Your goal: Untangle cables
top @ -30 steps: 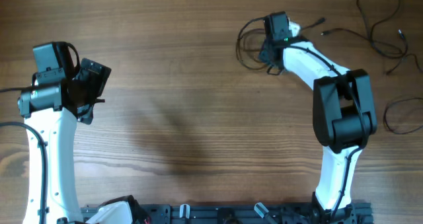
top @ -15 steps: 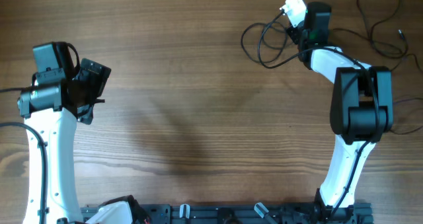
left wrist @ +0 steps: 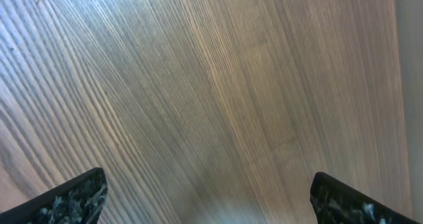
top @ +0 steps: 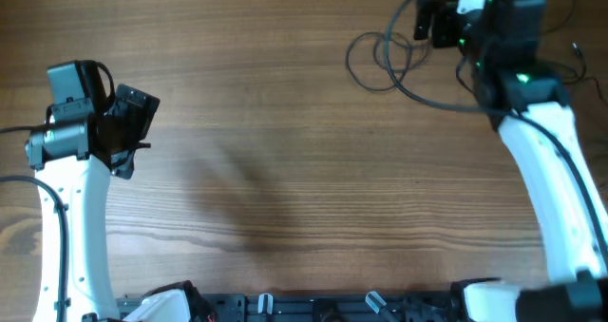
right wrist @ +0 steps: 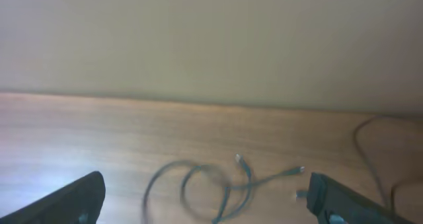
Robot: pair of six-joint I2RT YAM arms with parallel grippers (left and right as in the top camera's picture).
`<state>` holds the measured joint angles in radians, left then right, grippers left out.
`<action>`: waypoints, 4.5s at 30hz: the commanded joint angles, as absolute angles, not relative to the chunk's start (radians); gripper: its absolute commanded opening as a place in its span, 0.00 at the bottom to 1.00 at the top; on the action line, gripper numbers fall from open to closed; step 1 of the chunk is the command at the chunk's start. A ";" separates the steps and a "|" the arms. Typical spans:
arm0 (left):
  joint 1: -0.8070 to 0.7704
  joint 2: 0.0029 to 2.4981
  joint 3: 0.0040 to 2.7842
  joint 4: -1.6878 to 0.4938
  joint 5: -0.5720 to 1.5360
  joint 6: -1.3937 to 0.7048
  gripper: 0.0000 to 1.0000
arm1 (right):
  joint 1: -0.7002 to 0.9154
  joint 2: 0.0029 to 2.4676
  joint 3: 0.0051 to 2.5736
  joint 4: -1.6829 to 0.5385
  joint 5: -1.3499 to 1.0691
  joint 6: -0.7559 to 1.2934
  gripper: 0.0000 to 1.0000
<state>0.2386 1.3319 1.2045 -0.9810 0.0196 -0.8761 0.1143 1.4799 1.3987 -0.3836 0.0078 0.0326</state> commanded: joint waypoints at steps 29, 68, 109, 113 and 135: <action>0.245 1.325 1.210 -0.978 0.006 -0.863 1.00 | 0.112 1.033 1.398 -1.052 -0.048 0.262 1.00; 0.245 1.325 1.210 -0.978 0.006 -0.863 1.00 | -0.014 0.004 0.263 -0.110 0.006 0.265 1.00; 0.245 1.325 1.210 -0.978 0.006 -0.863 1.00 | 0.003 0.003 0.005 -0.002 -0.050 0.104 1.00; 0.245 1.325 1.210 -0.978 0.006 -0.863 1.00 | -0.046 0.003 0.005 -0.002 -0.053 0.104 1.00; 0.245 1.325 1.210 -0.978 0.006 -0.863 1.00 | -0.046 0.003 0.005 -0.006 -0.054 0.039 1.00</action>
<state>0.2386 1.3312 1.2045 -0.9802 0.0196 -0.8761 -0.0414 0.0170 0.0063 -0.0044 -0.0448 0.0395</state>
